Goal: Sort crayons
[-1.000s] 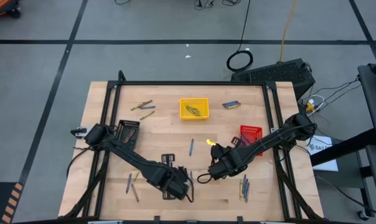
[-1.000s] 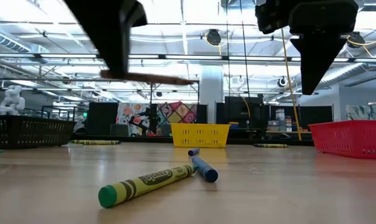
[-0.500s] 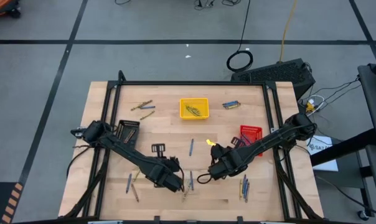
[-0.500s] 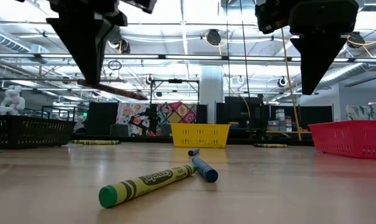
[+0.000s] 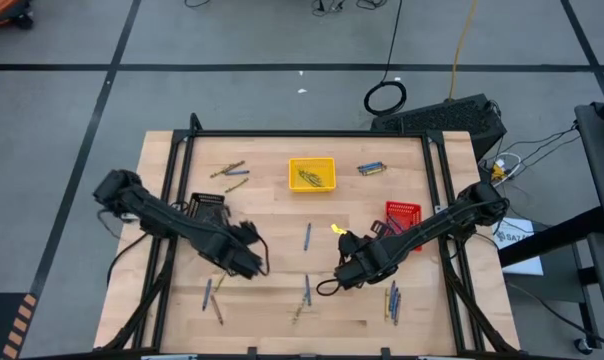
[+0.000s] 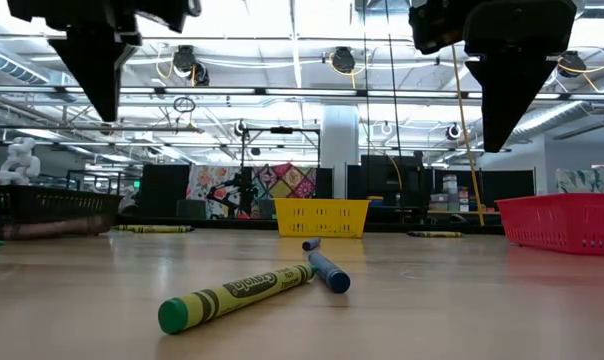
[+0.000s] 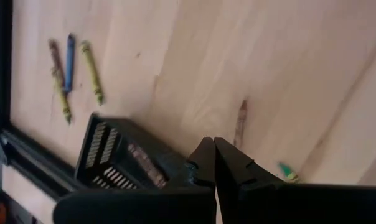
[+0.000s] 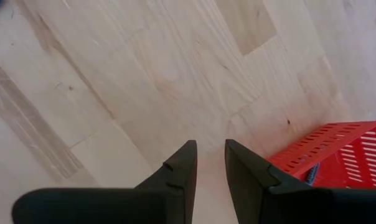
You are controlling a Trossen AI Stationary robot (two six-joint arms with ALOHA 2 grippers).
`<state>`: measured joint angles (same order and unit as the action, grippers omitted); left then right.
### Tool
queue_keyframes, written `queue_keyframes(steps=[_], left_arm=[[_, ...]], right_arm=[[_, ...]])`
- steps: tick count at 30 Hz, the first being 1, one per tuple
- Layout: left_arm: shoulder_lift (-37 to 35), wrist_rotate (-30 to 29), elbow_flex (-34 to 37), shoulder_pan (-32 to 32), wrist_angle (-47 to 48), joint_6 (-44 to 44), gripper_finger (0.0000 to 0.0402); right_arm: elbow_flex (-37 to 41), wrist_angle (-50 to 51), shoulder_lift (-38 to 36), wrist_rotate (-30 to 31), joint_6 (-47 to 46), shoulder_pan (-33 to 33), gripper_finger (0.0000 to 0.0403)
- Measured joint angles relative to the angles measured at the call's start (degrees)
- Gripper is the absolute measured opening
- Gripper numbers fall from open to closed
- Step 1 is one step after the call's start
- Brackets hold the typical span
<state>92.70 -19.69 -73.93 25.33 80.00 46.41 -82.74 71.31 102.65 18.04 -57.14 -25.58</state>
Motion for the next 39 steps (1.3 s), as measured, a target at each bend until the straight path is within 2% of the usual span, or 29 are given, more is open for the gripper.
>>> queue_keyframes(steps=[6,16,22,29,39], left_arm=[[-4.8,2.9,4.5,-0.1,-4.6,0.7,0.0000],[-4.8,4.0,12.1,-1.0,-9.7,-0.7,0.0000],[-4.8,4.7,16.3,-3.5,-9.6,-2.3,0.0000],[-4.8,6.5,16.5,-6.7,-14.4,-8.0,0.0000],[-4.8,14.5,16.5,-6.4,-22.6,-9.3,0.0000]], right_arm=[[0.0,-0.1,0.0,0.0,-0.1,0.0,0.0071],[0.0,-1.0,0.0,0.1,-0.2,0.0,0.0071],[0.0,-1.3,0.0,0.1,0.9,0.0,0.0071],[0.0,-1.3,0.0,0.1,1.0,0.0,0.0071],[0.0,-1.3,0.0,1.4,0.9,0.0,0.0071]])
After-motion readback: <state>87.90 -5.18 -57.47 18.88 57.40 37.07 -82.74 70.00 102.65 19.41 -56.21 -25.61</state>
